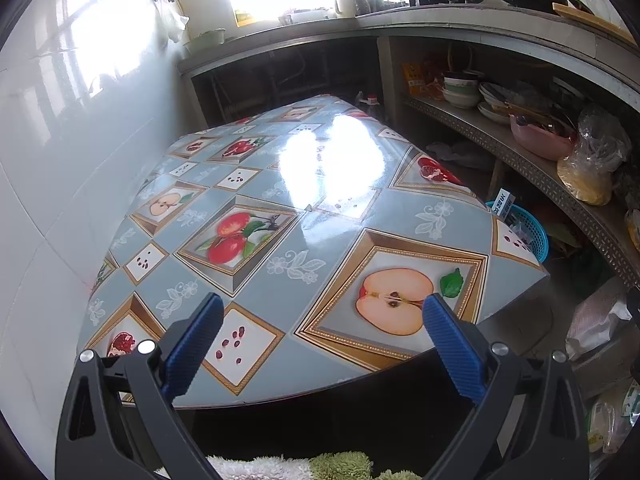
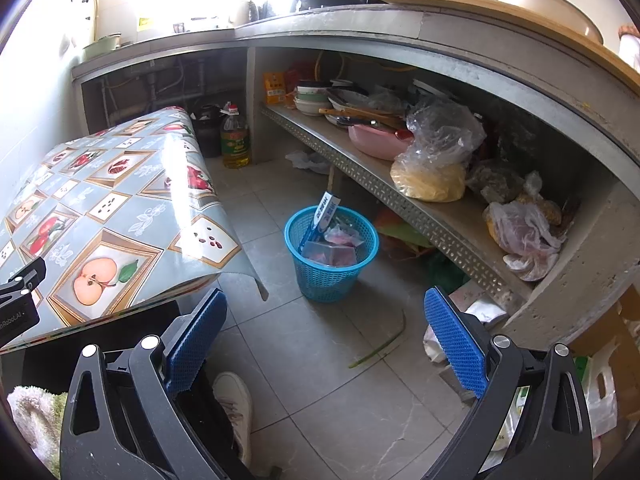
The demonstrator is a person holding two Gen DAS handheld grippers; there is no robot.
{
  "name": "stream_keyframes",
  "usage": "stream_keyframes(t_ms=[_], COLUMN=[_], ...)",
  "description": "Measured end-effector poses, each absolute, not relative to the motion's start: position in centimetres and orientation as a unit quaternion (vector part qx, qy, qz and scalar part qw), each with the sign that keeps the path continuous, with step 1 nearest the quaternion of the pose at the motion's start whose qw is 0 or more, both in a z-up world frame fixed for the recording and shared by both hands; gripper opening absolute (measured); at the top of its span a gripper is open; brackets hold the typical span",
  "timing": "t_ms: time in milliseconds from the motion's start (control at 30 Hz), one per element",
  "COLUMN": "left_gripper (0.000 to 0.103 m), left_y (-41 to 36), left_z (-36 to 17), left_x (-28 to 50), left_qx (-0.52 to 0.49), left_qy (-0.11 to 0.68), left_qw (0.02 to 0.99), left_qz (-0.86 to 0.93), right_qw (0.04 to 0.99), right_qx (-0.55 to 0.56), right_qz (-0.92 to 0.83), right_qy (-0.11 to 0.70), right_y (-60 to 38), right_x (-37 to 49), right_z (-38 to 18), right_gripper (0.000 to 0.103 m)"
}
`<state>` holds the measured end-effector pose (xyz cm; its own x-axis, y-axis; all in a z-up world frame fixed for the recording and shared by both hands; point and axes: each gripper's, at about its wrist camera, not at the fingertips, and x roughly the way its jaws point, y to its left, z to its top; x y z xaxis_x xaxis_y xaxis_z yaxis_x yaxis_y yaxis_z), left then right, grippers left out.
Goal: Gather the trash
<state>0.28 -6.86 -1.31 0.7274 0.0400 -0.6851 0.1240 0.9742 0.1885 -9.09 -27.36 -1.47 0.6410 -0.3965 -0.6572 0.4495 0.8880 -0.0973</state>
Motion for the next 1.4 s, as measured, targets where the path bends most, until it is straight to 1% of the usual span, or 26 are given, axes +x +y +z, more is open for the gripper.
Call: stream_keyframes(t_ms=[1400], left_gripper=[0.098], left_y=[-6.98], left_z=[-1.91], left_x=[0.34], left_qx=[0.108], left_qy=[0.378], left_qw=[0.919], left_qz=[-0.027], right_qw=[0.907], right_qx=[0.032], right_qz=[-0.232], right_qy=[0.351], right_y=[-27.52], right_x=[-9.06], right_z=[-1.17], right_gripper=[0.095])
